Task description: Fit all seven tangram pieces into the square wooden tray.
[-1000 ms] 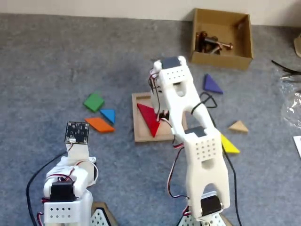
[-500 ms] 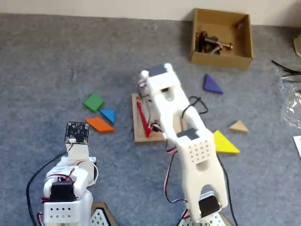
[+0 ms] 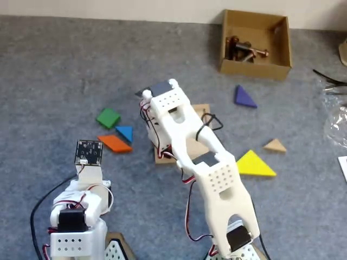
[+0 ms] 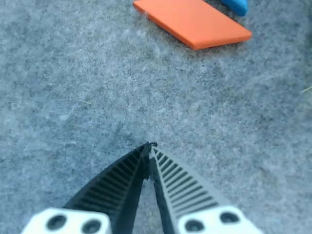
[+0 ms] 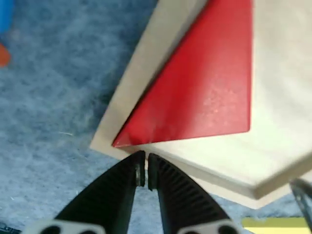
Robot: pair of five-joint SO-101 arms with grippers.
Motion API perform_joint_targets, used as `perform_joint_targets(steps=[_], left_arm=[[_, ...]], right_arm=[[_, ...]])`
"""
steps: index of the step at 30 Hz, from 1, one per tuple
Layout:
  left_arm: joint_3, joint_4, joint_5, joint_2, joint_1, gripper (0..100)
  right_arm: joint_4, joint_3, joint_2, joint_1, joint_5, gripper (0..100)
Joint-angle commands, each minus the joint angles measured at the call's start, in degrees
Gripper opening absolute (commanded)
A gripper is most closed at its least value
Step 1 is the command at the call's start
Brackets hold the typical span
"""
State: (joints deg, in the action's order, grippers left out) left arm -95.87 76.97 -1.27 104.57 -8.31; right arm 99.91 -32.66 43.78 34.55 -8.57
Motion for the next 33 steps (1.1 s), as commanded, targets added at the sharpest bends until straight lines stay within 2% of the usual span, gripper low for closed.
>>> perform_joint_targets(steps=[1, 12, 24, 33], left_arm=[[-1.3, 0.4, 0.4, 0.3, -0.7, 1], [-1.3, 0.4, 0.4, 0.3, -0.7, 1], [-1.3, 0.4, 0.4, 0.3, -0.7, 1], [-1.3, 0.4, 0.4, 0.3, -0.7, 1]], right_arm=[[0.8, -0.8, -5.2, 0.8, -0.8, 0.5], [0.8, -0.2, -17.5, -2.4, -0.7, 0.5], [1.1, 0.2, -23.7, -15.7, -0.7, 0.5], [0.9, 18.2, -40.9, -18.4, -1.1, 0.5]])
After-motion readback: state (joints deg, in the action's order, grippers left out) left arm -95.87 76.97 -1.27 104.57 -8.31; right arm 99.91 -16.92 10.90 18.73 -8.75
